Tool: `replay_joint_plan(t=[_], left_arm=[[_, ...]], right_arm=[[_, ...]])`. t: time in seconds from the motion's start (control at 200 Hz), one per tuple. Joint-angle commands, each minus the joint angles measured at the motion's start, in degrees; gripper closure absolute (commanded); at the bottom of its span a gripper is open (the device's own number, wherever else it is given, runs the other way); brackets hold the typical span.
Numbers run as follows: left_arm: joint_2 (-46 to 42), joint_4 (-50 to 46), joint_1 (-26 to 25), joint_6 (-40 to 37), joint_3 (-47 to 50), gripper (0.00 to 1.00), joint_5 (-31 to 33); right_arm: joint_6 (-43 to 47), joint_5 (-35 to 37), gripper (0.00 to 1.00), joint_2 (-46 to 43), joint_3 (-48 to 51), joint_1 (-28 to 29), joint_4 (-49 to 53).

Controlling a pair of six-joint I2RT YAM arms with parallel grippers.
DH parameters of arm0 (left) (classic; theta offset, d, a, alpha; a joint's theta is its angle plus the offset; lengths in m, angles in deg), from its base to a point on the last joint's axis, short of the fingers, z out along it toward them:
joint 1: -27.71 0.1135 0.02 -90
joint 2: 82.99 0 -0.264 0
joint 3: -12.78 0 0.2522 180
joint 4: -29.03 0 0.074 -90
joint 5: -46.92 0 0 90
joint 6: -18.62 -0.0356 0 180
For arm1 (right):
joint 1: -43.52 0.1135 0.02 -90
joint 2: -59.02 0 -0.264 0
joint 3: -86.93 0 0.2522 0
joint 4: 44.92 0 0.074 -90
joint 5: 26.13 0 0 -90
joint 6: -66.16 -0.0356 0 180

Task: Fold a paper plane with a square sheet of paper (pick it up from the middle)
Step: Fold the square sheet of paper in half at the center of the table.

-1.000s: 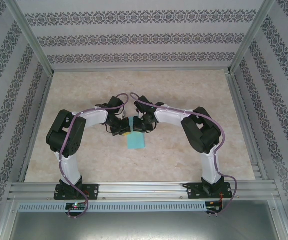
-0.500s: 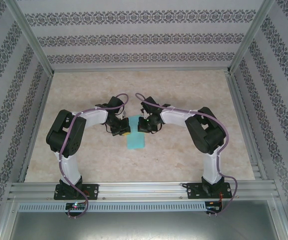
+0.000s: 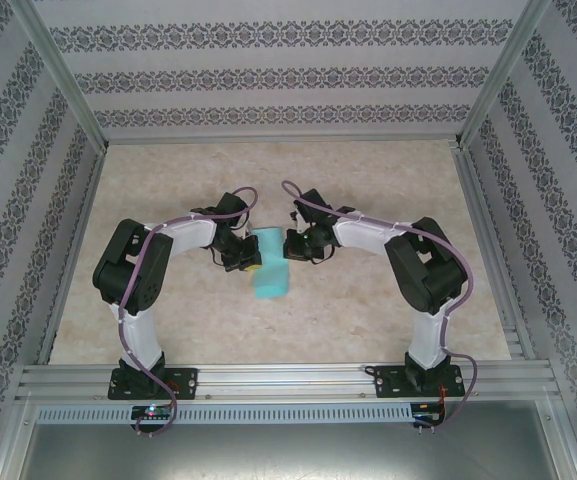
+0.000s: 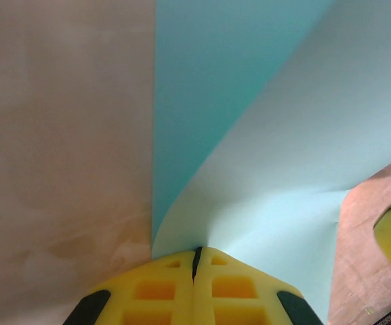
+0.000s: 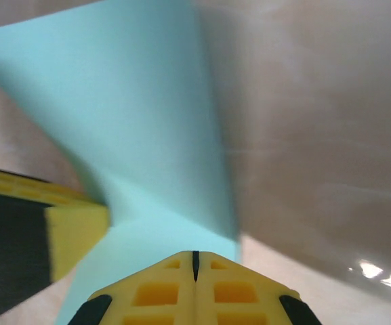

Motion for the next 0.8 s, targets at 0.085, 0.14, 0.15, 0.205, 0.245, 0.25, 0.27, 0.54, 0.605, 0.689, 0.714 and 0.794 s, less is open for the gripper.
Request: replay_joint_plan(t=[0.085,0.14,0.15,0.205,0.245,0.25,0.27,0.54,0.605,0.689,0.714,0.794], left_arm=[[9.97,-7.75,-0.92,-0.56,5.49,1.00,10.51],[9.97,-7.73,-0.88,-0.48,5.53,1.00,10.51],[9.97,-7.69,-0.89,-0.47,5.56,1.00,10.51],[9.96,-7.70,-0.94,-0.39,5.63,1.00,10.45],[9.97,-7.71,-0.90,-0.41,5.74,1.00,10.45],[9.97,-7.66,-0.91,-0.39,5.74,1.00,10.46],[9.92,-7.66,-0.85,-0.43,5.82,1.00,10.40],[9.84,-7.23,-0.90,-0.47,6.62,1.00,10.45],[9.80,-7.27,-0.92,-0.47,6.76,1.00,10.45],[9.80,-7.27,-0.87,-0.73,6.65,1.00,10.34],[9.80,-7.35,-0.91,-0.74,6.66,1.00,10.31],[9.71,-7.47,-0.87,-0.91,6.61,1.00,10.39]], right_arm=[[-0.76,-4.49,1.00,6.06,-5.60,1.25,-3.54],[-0.54,-4.59,1.00,6.98,-5.96,1.16,-3.65],[-0.48,-4.57,1.00,7.16,-5.90,1.03,-3.80],[-0.40,-4.42,1.00,7.81,-5.70,0.70,-4.00],[-0.27,-4.44,1.00,8.07,-5.17,0.32,-4.37],[-0.29,-4.48,1.00,8.11,-5.03,0.25,-4.37],[-0.23,-4.43,1.00,8.09,-4.63,-0.01,-4.66],[1.80,-2.42,1.00,5.94,4.27,-6.82,-7.73],[2.19,-1.93,1.00,4.41,5.57,-8.64,-7.82],[2.72,-1.48,1.00,1.89,5.72,-9.33,-7.68],[2.71,-1.63,1.00,1.24,5.54,-9.32,-7.79],[1.97,-2.27,1.00,-0.31,4.65,-8.79,-8.11]])
